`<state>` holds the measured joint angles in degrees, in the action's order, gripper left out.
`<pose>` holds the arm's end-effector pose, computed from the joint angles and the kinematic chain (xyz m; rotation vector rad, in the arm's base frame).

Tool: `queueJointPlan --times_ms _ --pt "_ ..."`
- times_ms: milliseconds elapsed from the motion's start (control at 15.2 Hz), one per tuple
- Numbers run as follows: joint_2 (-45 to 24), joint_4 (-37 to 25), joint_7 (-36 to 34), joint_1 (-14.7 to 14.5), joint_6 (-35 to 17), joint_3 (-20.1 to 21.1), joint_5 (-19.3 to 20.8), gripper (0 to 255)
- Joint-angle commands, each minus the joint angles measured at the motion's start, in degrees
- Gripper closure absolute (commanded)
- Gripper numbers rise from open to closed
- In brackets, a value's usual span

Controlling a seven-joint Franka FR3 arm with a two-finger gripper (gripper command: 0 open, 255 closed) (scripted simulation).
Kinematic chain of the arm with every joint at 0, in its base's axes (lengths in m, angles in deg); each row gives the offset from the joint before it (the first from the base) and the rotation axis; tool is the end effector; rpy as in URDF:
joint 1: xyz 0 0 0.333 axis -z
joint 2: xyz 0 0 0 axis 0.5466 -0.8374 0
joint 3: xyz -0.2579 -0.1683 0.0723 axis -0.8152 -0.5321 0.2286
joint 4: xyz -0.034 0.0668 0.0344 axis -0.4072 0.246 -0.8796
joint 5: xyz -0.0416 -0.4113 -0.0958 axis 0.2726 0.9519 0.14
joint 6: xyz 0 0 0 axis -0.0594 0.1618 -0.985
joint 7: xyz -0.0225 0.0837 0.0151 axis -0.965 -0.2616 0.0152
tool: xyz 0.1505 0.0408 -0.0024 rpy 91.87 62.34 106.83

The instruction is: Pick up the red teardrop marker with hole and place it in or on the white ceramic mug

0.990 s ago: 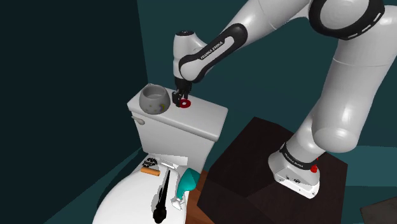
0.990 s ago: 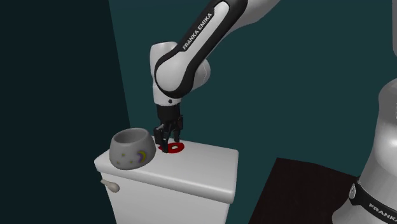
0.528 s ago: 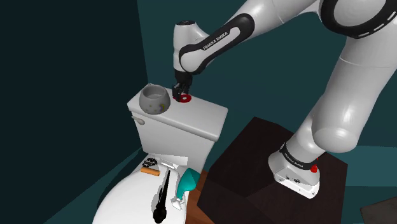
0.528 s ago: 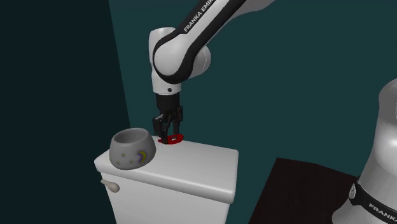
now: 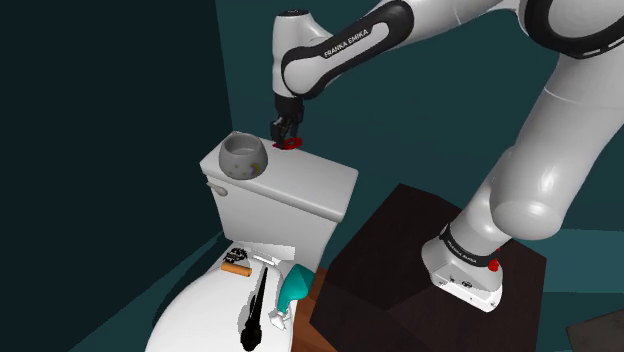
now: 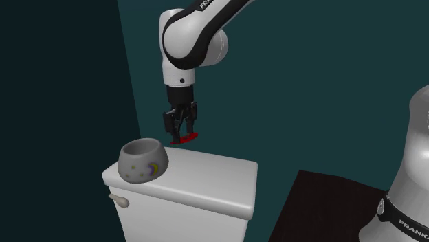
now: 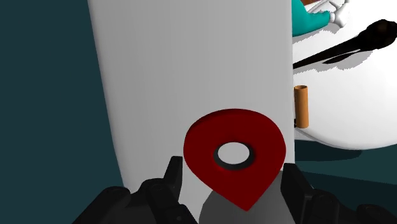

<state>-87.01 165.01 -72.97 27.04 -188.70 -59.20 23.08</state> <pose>0.5875 0.1181 0.2737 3.1205 0.3197 0.0012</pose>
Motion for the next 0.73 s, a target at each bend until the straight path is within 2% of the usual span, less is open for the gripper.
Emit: queueJointPlan --times_ms 0,396,660 --pt "0.98 -0.50 0.03 -0.02 1.49 0.06 -0.14 255" --pt "3.07 -2.34 0.24 0.03 5.41 0.11 -0.44 255" --pt "-5.21 -14.35 -1.65 -1.12 9.20 0.58 0.56 255"
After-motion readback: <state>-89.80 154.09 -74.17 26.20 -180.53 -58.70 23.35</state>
